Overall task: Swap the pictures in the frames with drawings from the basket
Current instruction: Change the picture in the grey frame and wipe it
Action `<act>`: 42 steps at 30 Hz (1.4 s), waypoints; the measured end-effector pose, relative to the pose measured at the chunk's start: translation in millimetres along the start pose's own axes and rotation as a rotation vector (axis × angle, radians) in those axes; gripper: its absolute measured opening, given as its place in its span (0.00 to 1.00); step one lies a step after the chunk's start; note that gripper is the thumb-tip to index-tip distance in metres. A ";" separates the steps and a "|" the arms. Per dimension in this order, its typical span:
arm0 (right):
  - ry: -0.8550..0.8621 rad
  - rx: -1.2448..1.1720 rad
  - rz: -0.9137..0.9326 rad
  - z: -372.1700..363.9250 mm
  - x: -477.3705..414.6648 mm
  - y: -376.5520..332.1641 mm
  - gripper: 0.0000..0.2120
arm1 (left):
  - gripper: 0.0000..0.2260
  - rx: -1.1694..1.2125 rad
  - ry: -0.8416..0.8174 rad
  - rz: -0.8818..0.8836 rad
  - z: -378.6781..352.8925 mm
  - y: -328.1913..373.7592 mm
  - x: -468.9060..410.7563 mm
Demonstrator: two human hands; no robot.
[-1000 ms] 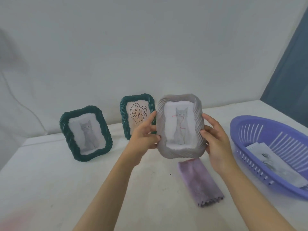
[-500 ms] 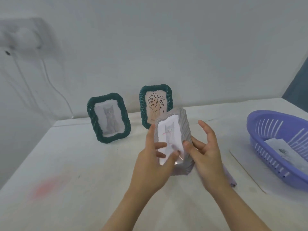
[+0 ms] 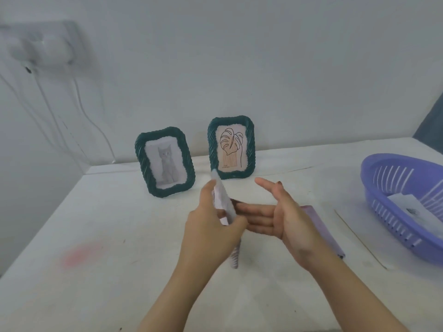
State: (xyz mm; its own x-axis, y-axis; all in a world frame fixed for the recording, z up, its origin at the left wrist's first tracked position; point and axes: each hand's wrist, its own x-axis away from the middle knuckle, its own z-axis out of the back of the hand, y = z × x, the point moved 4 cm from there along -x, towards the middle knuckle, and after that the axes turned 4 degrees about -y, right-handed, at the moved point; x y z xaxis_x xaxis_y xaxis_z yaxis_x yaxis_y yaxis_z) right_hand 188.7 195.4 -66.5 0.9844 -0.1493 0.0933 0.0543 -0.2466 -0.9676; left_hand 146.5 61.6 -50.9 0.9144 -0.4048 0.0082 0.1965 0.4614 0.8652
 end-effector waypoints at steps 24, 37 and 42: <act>0.441 0.298 0.039 62.7 -2.0 75.3 0.29 | 0.20 0.336 -0.031 0.137 -3.7 -89.2 -9.4; 0.423 0.707 0.128 59.3 -1.1 84.3 0.33 | 0.20 -0.225 0.057 0.040 -7.0 -109.4 -5.2; 0.384 0.852 0.210 54.3 -2.4 79.5 0.24 | 0.20 -0.311 0.045 -0.122 -8.5 -110.0 -8.9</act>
State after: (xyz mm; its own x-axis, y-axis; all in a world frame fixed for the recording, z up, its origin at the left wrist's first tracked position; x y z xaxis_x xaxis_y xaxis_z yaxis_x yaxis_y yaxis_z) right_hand 199.7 228.1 -156.4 0.8742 -0.4518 -0.1778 0.1353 0.5783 -0.8045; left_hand 119.7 21.2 -150.5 0.8909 -0.4396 -0.1146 0.3979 0.6332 0.6639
